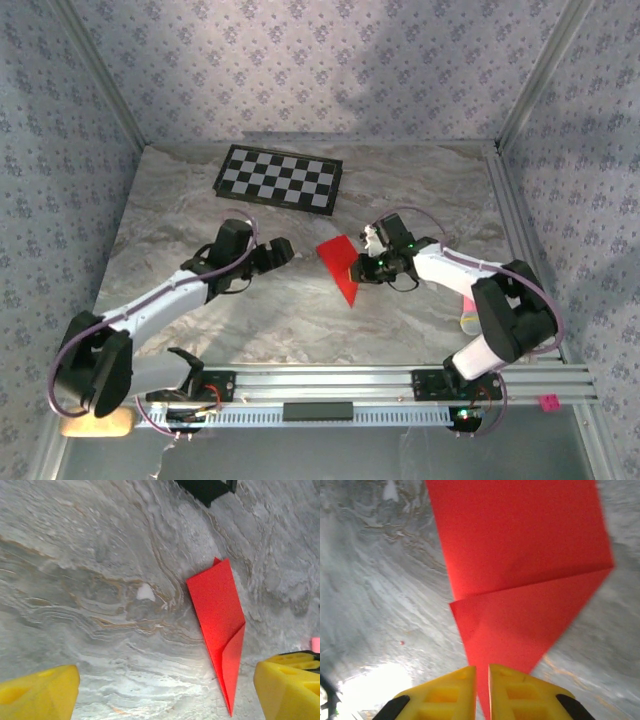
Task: Fold a paper plane with a square sheet of paper (pick it up from the middle)
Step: Turn over the paper at the center of the table, then fold the wing for the fifth time at the center of the table.
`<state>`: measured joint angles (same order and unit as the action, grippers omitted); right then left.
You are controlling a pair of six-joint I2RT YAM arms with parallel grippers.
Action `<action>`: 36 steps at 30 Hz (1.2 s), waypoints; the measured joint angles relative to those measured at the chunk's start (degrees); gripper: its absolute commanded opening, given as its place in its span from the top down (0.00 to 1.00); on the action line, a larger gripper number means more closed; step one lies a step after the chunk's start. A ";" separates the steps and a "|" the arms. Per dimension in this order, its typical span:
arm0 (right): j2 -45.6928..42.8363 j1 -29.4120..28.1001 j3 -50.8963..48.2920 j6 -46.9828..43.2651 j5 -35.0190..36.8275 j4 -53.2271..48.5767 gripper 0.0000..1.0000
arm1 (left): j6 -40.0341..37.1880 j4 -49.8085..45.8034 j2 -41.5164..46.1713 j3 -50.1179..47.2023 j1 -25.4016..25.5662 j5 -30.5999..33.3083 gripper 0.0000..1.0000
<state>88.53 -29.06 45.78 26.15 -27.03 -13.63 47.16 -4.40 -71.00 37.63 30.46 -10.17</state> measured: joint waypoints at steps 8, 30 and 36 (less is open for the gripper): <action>6.40 0.00 0.00 3.30 -4.79 3.61 0.87 | 0.42 2.16 -6.40 4.52 2.78 -3.87 0.24; 9.73 -3.93 -2.82 25.14 -3.82 15.08 0.89 | 7.06 5.49 -26.77 16.74 6.86 -8.83 0.72; 9.62 -4.85 -4.26 30.03 -3.17 19.08 0.90 | 9.55 7.63 -32.63 19.65 7.37 -10.36 0.76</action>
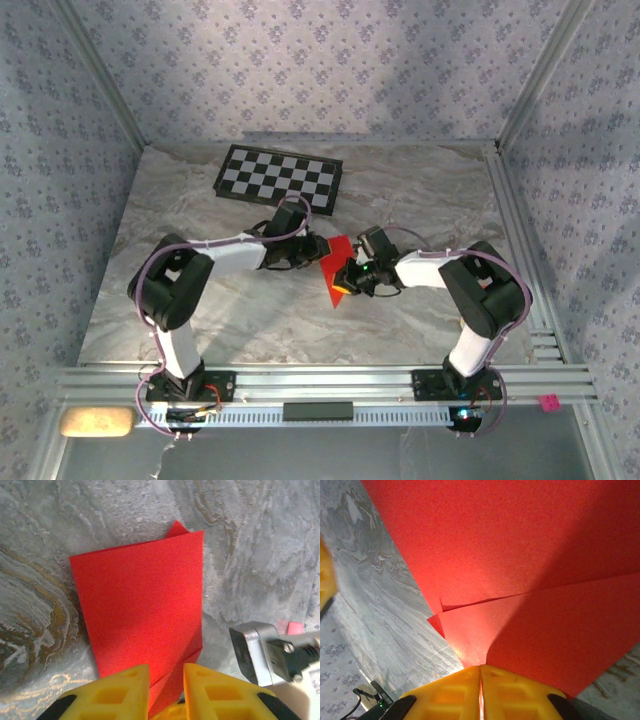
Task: Fold a paper plane with a square sheet of paper (pick it up from the middle)
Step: Fold the wing for the fifth time at the center of the table.
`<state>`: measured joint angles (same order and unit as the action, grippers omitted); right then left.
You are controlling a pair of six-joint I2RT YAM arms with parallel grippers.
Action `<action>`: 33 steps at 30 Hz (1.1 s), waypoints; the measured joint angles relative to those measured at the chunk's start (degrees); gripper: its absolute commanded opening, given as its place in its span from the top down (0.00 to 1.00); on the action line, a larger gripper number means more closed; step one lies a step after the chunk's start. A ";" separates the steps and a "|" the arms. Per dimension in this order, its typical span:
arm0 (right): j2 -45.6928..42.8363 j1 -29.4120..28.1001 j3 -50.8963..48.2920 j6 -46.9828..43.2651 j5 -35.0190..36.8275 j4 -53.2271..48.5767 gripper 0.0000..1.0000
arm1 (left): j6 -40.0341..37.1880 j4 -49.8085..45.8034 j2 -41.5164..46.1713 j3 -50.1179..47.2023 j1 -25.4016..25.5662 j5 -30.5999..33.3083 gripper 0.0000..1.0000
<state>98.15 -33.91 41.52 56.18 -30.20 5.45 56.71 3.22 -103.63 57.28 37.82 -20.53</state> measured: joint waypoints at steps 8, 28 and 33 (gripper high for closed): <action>-0.20 -0.44 -1.66 3.30 0.17 4.11 0.88 | 1.49 -2.16 -4.87 3.13 0.13 -0.24 0.82; -13.94 11.98 -3.41 -6.16 3.15 -6.99 0.68 | -5.07 -1.66 -5.07 0.52 0.13 -1.14 0.88; -13.11 12.13 -3.48 -6.99 1.18 -6.97 0.69 | -7.30 -1.92 -4.79 0.31 0.13 -1.84 0.88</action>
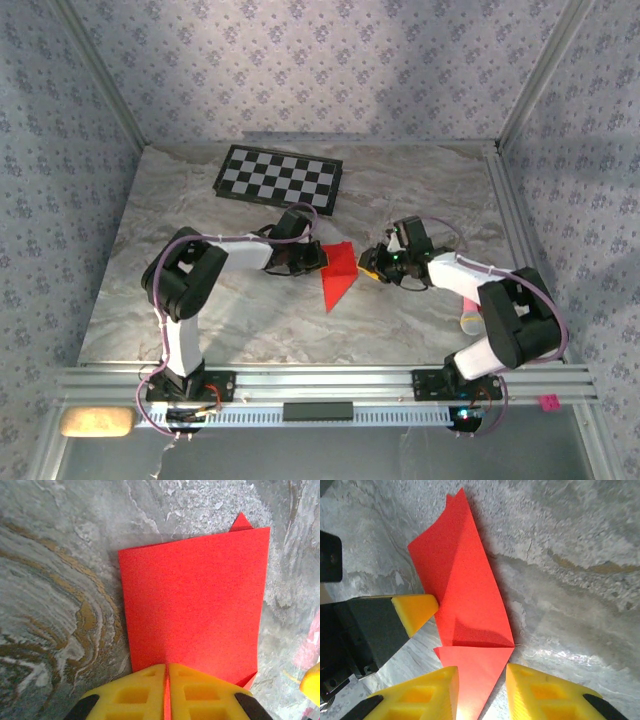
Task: Fold a paper plane with a square sheet of paper (pick it up from the middle)
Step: Fold the wing for the fifth time at the center of the table.
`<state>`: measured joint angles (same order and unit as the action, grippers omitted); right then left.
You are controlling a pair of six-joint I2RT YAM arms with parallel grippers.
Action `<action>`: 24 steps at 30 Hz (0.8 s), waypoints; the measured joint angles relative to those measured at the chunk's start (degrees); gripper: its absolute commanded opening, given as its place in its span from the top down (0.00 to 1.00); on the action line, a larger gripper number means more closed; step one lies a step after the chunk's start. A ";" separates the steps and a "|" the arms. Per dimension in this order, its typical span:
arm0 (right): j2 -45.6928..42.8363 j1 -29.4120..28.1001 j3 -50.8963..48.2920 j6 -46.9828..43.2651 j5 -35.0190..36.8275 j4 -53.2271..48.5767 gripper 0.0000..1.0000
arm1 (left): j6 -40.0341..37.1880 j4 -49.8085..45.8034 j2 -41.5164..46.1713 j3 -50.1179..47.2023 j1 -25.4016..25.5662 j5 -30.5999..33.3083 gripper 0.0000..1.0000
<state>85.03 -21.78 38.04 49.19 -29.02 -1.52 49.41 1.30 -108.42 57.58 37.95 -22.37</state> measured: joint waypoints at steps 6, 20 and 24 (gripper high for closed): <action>2.54 -0.17 0.00 -0.55 -1.57 0.04 0.69 | -1.03 -0.07 0.00 0.00 0.07 -0.42 0.88; 6.29 -0.50 0.11 -0.81 -2.62 0.98 0.69 | -1.40 0.04 0.00 -0.20 0.09 -0.59 0.87; 7.15 -0.66 0.13 -0.76 -3.56 2.40 0.70 | -1.40 0.26 0.02 -0.33 0.09 -0.61 0.87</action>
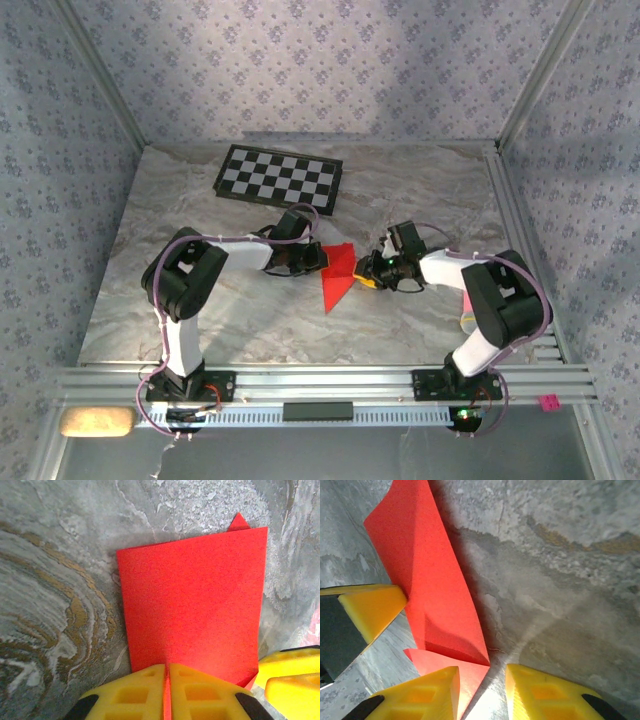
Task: Fold a paper plane with a square sheet of paper (pick it up from the middle)
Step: Fold the wing for the fifth time at the center of the table.
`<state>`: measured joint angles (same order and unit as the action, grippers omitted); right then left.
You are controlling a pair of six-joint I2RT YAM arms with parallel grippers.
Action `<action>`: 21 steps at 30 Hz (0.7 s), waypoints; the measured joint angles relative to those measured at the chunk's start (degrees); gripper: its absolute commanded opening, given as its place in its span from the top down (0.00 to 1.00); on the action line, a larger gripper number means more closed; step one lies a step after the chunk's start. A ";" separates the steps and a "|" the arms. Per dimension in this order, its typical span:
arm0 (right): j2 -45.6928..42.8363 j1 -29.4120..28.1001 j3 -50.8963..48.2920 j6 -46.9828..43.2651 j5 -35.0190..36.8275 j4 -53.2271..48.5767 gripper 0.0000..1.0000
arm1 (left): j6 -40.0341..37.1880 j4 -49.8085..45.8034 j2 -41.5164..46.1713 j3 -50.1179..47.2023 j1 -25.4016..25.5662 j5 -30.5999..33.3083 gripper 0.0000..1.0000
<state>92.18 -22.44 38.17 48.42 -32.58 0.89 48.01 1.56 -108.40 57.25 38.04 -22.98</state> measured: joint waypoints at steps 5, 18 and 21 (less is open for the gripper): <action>1.33 -0.22 0.28 0.20 -0.92 1.49 0.71 | 0.00 0.00 0.00 0.00 0.00 0.00 0.87; 2.58 0.24 2.01 -0.22 -3.30 5.09 0.71 | 0.00 0.00 0.00 0.00 0.00 -0.02 0.87; 3.87 0.55 3.15 -1.57 -4.87 5.25 0.71 | -0.02 0.00 0.00 -0.02 0.00 -0.02 0.87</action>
<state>96.05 -21.89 41.32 46.85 -37.45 6.13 47.99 1.56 -108.40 57.23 38.04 -23.00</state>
